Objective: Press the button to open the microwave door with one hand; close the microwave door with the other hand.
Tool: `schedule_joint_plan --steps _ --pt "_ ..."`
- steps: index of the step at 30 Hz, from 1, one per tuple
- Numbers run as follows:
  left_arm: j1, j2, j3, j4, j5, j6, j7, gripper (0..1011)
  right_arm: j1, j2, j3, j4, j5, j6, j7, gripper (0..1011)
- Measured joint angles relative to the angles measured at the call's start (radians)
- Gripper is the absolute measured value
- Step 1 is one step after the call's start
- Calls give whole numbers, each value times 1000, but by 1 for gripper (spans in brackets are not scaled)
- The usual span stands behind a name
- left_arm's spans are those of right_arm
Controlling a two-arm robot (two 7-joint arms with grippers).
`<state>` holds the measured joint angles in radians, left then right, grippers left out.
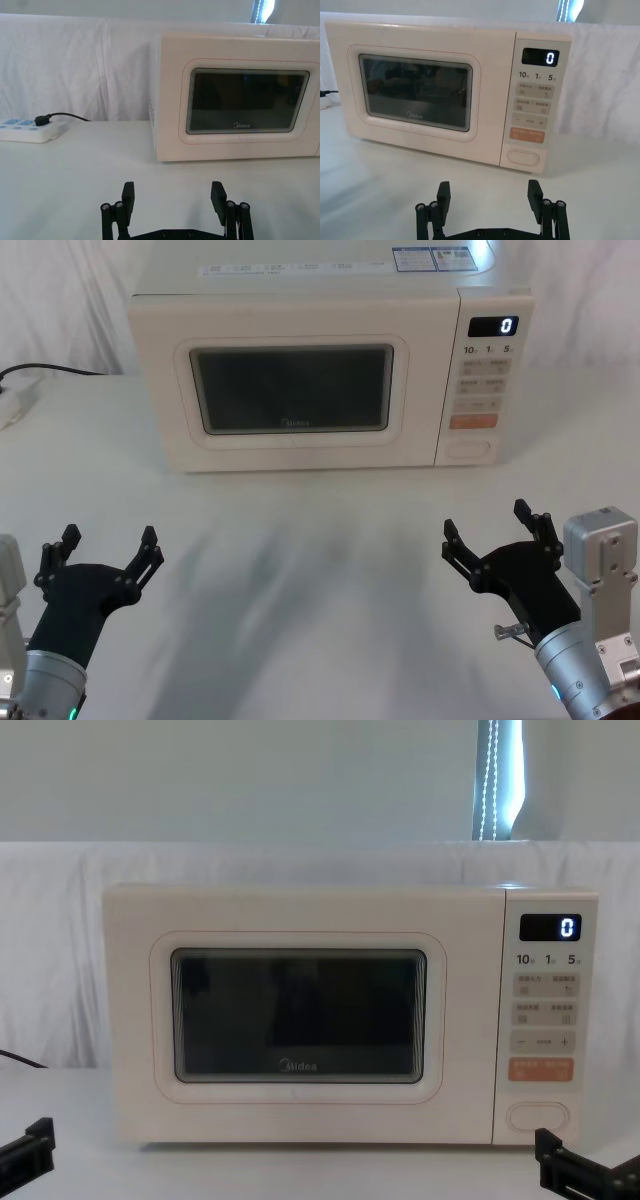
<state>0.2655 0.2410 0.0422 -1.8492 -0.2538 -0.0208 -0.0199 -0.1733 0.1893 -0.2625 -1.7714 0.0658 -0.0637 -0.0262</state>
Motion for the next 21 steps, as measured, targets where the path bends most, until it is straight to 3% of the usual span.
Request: schedule_joint_plan --steps 21 --pt "0 0 0 0 0 0 0 1001 0 0 0 0 0 0 0 1002"
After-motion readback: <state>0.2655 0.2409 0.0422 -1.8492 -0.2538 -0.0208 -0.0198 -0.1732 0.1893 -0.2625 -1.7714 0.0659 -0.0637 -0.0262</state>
